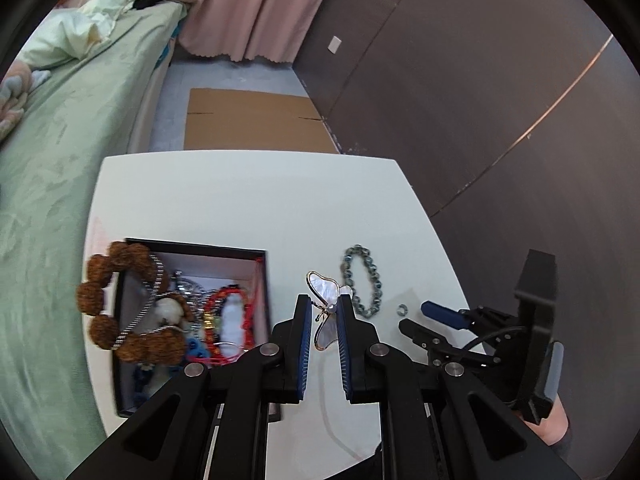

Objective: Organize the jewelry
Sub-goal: 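Place the butterfly in the box with the left gripper while the right grasps the silver ring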

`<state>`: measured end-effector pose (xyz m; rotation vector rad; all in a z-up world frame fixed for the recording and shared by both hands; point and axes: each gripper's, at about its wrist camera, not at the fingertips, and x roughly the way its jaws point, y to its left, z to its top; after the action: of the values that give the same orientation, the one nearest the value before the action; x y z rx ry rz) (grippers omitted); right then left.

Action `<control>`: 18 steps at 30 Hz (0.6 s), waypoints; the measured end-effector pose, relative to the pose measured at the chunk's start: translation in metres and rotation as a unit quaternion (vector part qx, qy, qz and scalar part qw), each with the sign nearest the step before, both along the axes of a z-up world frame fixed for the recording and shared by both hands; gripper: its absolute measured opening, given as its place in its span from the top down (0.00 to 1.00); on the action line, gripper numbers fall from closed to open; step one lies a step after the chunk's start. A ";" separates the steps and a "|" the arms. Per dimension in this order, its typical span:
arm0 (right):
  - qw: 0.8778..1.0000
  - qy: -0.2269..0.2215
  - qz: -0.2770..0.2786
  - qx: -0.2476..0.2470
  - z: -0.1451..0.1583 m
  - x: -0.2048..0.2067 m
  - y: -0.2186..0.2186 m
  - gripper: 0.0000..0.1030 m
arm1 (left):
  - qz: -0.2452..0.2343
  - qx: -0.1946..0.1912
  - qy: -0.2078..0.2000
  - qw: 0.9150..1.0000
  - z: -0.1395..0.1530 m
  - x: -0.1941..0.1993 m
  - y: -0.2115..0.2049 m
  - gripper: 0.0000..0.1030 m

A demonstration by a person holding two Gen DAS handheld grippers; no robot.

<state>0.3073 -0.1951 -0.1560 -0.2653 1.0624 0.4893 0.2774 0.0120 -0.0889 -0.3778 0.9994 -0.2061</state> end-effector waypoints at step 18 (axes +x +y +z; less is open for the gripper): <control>1.000 -0.007 0.004 -0.015 -0.007 0.005 0.008 0.85 | 0.037 0.012 0.011 0.999 -0.006 -0.005 0.041 0.87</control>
<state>0.3126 -0.1868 -0.1634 -0.2992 1.0557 0.4788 0.2729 0.0531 -0.0949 -0.3947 1.0062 -0.1242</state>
